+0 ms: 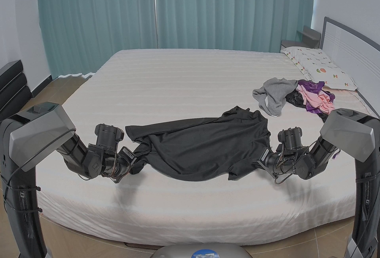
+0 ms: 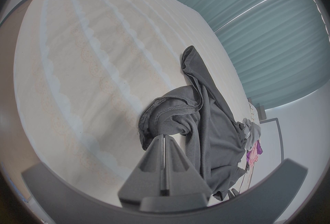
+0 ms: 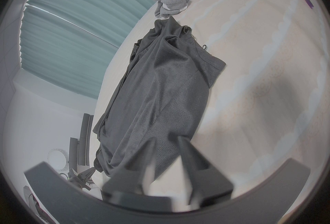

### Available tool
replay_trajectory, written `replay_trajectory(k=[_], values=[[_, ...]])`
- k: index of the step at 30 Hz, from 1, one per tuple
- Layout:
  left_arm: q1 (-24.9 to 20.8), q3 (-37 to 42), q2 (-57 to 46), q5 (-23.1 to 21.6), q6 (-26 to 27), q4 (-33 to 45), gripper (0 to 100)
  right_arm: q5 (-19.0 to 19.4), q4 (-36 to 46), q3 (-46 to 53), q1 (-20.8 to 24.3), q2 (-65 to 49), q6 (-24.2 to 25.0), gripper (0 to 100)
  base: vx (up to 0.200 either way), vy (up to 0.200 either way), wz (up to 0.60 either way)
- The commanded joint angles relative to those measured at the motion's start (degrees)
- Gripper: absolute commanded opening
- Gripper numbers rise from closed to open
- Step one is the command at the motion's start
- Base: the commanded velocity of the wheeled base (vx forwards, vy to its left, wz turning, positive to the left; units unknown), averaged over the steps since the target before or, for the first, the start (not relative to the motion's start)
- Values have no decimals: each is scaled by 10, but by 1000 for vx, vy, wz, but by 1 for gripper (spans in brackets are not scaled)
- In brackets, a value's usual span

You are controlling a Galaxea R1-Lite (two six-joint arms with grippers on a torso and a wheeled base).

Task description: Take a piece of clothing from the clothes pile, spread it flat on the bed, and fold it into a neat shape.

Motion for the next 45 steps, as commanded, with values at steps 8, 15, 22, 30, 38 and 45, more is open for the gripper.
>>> replay_trajectory(k=[8,15,22,30,38,45], values=[[0,0,0,0,0,0,0,-1,2,12,-3,-29,3,0,0,0,0],[1,1,-1,0,0,0,0,-2,8,16,1,-23,1,0,0,0,0],[1,2,-1,0,0,0,0,2,9,5,-4,-6,-14,100,0,0,0],[1,2,0,0,0,0,0,15,5,-34,-14,30,-36,100,0,0,0],[1,2,0,0,0,0,0,26,3,-53,-20,39,-34,0,0,0,0],[1,3,-1,0,0,0,0,24,5,-26,-17,4,-30,0,0,0,0]])
